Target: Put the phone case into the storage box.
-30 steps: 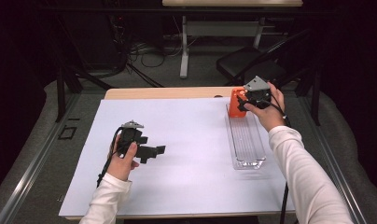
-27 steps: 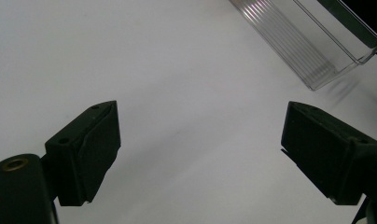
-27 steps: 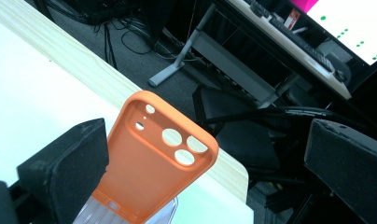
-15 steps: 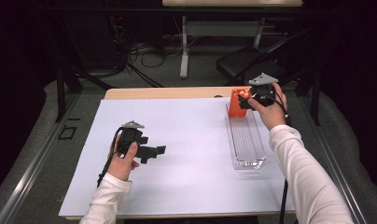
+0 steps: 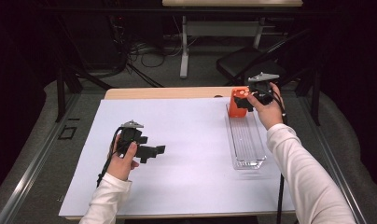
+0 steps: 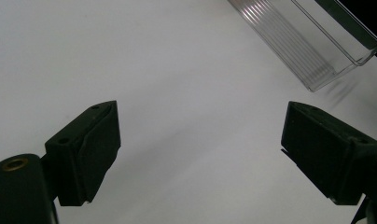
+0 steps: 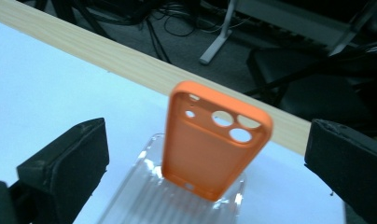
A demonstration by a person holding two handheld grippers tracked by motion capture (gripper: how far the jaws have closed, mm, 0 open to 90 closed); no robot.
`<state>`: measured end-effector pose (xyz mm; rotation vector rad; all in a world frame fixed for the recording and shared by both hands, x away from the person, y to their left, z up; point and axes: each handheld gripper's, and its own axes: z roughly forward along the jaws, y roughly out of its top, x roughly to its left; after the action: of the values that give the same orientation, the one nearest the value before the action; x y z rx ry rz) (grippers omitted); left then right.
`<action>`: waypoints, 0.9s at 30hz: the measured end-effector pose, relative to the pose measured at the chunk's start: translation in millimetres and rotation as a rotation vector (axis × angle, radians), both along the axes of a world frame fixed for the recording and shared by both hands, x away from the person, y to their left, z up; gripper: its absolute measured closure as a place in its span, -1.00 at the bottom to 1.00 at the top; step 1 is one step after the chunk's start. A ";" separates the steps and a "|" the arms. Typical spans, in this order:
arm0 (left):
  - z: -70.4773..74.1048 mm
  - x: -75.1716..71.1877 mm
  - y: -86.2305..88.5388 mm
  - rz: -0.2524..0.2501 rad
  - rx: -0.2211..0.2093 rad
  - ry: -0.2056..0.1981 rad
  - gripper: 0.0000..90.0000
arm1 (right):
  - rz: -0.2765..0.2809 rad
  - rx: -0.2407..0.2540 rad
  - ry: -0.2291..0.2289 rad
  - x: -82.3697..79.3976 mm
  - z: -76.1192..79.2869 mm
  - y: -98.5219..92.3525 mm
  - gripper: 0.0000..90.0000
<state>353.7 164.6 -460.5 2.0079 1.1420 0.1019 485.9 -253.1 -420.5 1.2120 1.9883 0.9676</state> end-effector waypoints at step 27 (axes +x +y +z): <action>0.4 -0.2 0.2 0.001 -0.008 0.000 -0.73 | 0.089 0.184 0.155 -8.2 6.2 8.4 -1.00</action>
<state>353.6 164.8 -460.1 2.0004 1.1419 0.0976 477.8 -244.7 -414.3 1.3435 2.1264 1.1527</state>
